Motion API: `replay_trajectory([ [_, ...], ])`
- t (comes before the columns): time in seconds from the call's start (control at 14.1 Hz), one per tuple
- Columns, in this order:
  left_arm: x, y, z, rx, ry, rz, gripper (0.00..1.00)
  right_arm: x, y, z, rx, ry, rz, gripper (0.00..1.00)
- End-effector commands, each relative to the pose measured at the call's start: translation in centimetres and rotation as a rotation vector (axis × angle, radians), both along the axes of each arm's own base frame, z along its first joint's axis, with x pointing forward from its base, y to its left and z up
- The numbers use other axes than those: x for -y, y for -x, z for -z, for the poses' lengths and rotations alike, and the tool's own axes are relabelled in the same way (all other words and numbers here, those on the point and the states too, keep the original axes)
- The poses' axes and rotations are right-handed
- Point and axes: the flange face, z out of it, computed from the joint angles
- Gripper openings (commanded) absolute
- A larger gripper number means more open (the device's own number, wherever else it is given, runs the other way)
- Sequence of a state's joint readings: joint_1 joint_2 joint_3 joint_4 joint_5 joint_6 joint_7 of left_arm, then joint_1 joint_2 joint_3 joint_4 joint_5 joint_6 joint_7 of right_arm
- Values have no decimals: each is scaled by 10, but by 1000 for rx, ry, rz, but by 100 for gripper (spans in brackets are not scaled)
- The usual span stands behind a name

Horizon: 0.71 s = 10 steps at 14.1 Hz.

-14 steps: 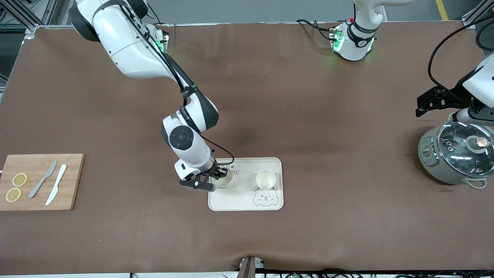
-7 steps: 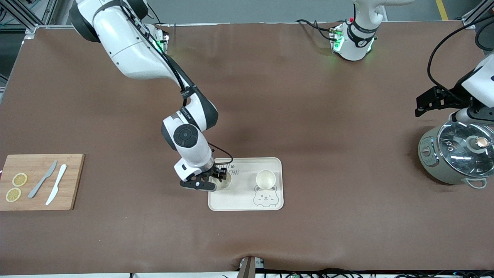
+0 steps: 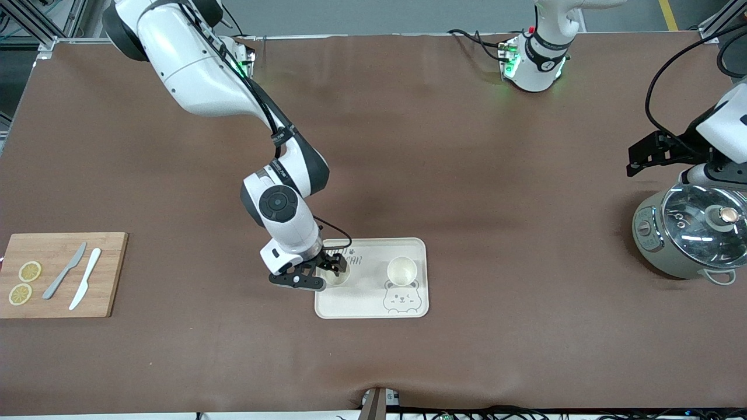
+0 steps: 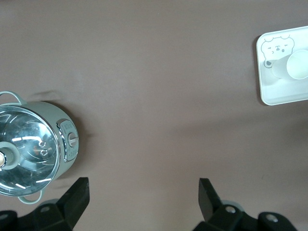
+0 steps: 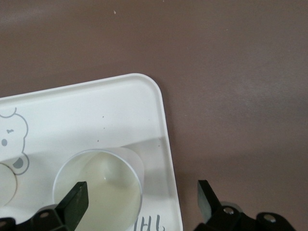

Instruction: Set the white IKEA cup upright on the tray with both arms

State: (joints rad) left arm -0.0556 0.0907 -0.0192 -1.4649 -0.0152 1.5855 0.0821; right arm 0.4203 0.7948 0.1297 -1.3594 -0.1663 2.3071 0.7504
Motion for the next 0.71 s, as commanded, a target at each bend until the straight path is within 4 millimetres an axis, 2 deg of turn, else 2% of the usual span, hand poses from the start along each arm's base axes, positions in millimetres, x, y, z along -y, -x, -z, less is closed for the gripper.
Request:
replay_trajectory([
  [0.0, 3, 1, -1, 2, -16, -1, 100, 5, 10, -47, -37, 49, -20, 100],
  [0.07, 3, 1, -1, 2, -16, -1, 100, 7, 16, -70, -59, 59, -39, 100],
  [0.14, 3, 1, 0, 0, -16, -1, 100, 18, 20, -99, -80, 66, -63, 100],
  [0.21, 2, 1, 0, 0, -16, -2, 100, 32, 28, -125, -128, 76, -101, 100],
  [0.35, 3, 1, -1, 2, -16, -1, 100, 67, 43, -189, -205, 16, -108, 100],
  [0.5, 4, 1, -2, 3, -16, -2, 100, 98, 71, -247, -247, 33, -123, 100],
  [0.57, 4, 1, -2, 3, -16, -2, 100, 111, 87, -268, -260, 49, -145, 100],
  [0.64, 4, 1, -2, 3, -16, -1, 100, 134, 100, -283, -268, 58, -130, 100],
])
